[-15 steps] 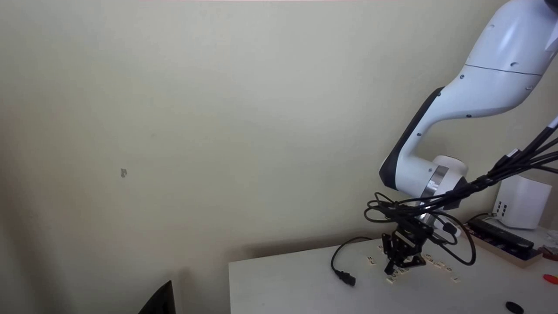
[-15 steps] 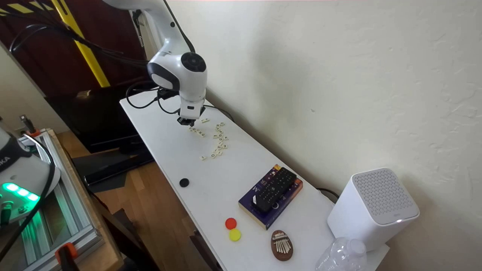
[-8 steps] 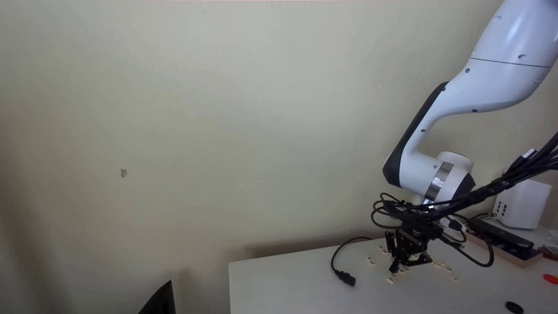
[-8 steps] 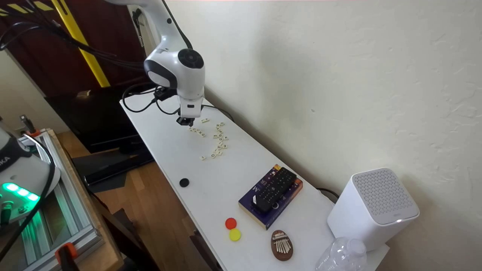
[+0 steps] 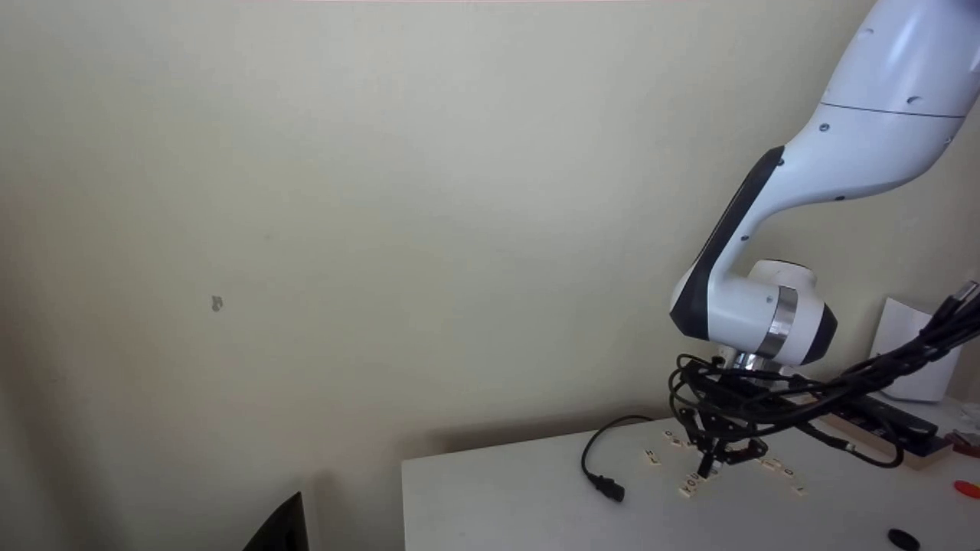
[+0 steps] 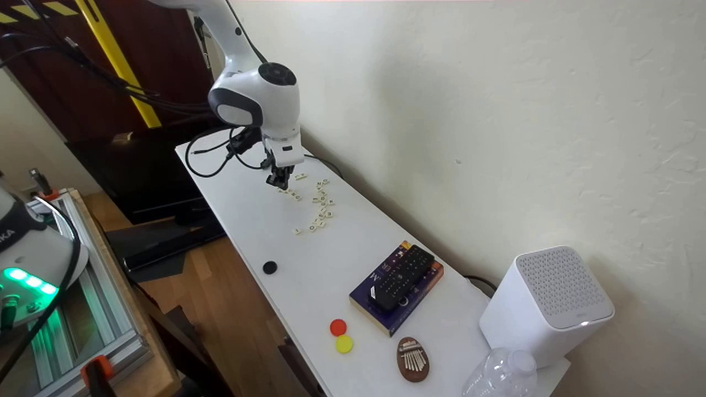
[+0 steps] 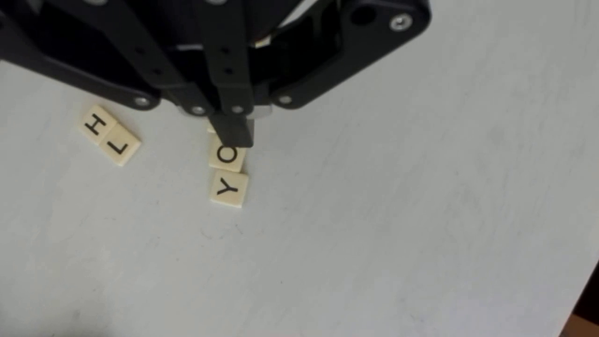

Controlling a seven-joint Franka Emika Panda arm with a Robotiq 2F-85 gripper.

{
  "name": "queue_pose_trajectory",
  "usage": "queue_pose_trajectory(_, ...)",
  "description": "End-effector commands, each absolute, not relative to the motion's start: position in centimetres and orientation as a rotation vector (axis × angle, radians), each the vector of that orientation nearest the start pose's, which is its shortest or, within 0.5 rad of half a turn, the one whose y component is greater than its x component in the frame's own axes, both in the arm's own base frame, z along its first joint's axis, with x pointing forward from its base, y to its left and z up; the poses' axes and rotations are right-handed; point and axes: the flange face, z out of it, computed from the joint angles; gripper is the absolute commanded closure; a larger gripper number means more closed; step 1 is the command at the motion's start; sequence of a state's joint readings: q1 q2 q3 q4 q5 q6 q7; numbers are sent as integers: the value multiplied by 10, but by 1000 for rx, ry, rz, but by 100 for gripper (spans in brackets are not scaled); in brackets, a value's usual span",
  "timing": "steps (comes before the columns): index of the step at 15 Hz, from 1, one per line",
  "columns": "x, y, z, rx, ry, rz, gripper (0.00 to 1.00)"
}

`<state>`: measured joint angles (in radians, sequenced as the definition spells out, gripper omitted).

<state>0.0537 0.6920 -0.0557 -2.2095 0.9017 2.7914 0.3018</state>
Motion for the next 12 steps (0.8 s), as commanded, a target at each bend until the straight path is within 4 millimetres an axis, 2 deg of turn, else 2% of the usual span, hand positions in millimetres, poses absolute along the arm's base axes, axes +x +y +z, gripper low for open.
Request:
queue_pose_trajectory(1, 497, -36, 63, -2592, 1444, 77, 100)
queue_pose_trajectory(12, 503, -24, 58, -2823, 1039, 21, 100)
